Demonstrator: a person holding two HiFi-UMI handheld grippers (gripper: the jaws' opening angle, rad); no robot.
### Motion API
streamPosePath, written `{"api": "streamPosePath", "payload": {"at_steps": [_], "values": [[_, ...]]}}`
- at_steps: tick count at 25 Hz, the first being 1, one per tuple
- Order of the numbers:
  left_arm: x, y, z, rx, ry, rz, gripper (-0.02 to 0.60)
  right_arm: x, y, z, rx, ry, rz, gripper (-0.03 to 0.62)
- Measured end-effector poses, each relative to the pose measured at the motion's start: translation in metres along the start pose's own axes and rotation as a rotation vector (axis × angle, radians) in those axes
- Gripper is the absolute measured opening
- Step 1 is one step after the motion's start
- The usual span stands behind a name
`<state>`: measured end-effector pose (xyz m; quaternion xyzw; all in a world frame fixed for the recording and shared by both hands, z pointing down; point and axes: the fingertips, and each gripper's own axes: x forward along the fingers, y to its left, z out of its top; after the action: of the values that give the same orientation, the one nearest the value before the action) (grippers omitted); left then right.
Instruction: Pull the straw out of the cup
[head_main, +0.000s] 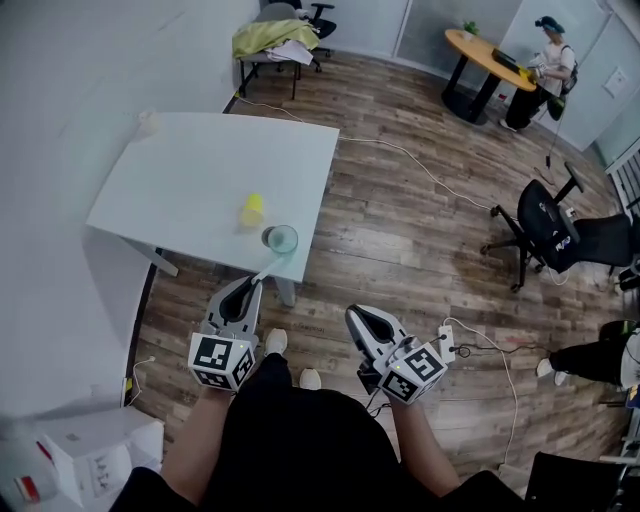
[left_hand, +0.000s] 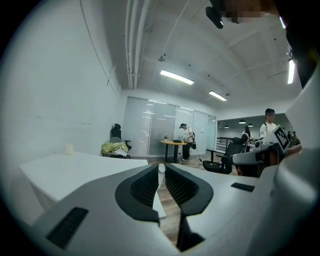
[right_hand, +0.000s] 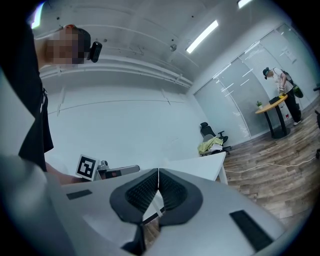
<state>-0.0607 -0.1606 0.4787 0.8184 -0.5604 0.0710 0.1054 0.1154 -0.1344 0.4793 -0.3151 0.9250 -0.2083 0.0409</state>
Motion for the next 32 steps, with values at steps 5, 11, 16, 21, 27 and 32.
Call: {"api": "streamPosePath", "payload": {"at_steps": [5,11,16,21,27,32], "values": [[-0.011,0.001,0.003,-0.001,-0.017,0.009,0.052,0.001,0.006,0.001,0.001,-0.010,0.008,0.023],[-0.019,0.007,0.011,-0.008,-0.039,0.007,0.052,0.009,0.014,0.008,-0.009,-0.025,0.013,0.023],[-0.025,0.020,0.022,-0.034,-0.062,-0.010,0.052,0.021,0.029,0.015,-0.026,-0.037,0.013,0.023],[-0.031,0.032,0.033,-0.036,-0.073,-0.032,0.052,0.030,0.036,0.028,-0.034,-0.076,-0.019,0.021],[-0.041,0.051,0.034,-0.034,-0.070,-0.047,0.052,0.035,0.042,0.033,-0.026,-0.112,-0.061,0.021],[-0.044,0.059,0.034,-0.038,-0.067,-0.064,0.052,0.036,0.045,0.035,-0.023,-0.120,-0.091,0.021]]}}
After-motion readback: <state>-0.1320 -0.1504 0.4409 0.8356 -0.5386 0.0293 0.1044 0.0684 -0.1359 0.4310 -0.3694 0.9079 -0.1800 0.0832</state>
